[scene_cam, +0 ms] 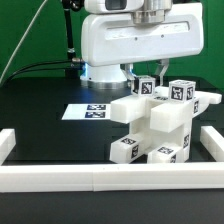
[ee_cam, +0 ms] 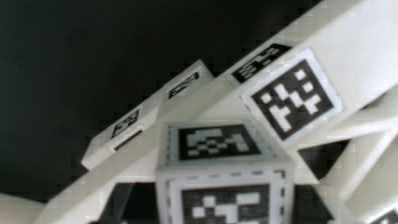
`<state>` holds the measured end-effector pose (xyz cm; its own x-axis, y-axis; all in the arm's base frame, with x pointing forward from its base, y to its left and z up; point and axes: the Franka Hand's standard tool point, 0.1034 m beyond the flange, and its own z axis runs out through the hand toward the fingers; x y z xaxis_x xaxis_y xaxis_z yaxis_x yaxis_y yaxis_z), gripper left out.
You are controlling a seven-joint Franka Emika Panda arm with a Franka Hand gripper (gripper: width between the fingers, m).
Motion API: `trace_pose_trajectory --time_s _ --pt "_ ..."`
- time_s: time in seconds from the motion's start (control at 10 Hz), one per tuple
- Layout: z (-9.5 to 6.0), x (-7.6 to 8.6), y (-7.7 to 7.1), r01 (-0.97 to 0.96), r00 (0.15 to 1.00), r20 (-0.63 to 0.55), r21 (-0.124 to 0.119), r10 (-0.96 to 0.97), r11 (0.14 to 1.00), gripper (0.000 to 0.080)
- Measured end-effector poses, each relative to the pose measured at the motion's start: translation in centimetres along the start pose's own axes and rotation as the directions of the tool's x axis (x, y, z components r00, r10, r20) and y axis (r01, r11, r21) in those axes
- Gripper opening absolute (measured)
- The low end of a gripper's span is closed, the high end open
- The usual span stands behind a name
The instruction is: Assemble chair
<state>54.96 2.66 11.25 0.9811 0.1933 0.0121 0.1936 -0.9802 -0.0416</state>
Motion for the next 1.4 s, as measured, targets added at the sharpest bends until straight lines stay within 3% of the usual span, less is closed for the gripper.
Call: trace_pose_trajectory --time_s 0.4,0.5,0.7,1.0,1.1,1.2,1.3,1.4 --pt "-0.1 0.3 0.9 -0.314 0.949 -0.017 -0.006 0.314 0.950 0.0285" --pt "0.0 0.4 1.1 -0.443 0.896 -0.019 0.005 0.443 0.897 0.0285" --pt "0.0 0.4 1.6 -0.685 0.727 -0.006 0.048 0.686 0.727 0.0285" --pt "0.0 0.5 1.6 -0.870 0.488 0.023 0.093 0.872 0.484 0.0285" --pt "0.0 0.5 1.6 -0.864 0.498 0.021 0.092 0.867 0.495 0.0285" --pt "0.0 0.5 1.5 -0.840 0.537 0.017 0.093 0.843 0.534 0.0417" --pt "-0.4 1.0 1.2 -0.745 0.663 -0.005 0.083 0.748 0.661 0.0556" --pt "-0.3 1.0 0.9 -0.599 0.798 -0.021 0.075 0.602 0.797 0.0556"
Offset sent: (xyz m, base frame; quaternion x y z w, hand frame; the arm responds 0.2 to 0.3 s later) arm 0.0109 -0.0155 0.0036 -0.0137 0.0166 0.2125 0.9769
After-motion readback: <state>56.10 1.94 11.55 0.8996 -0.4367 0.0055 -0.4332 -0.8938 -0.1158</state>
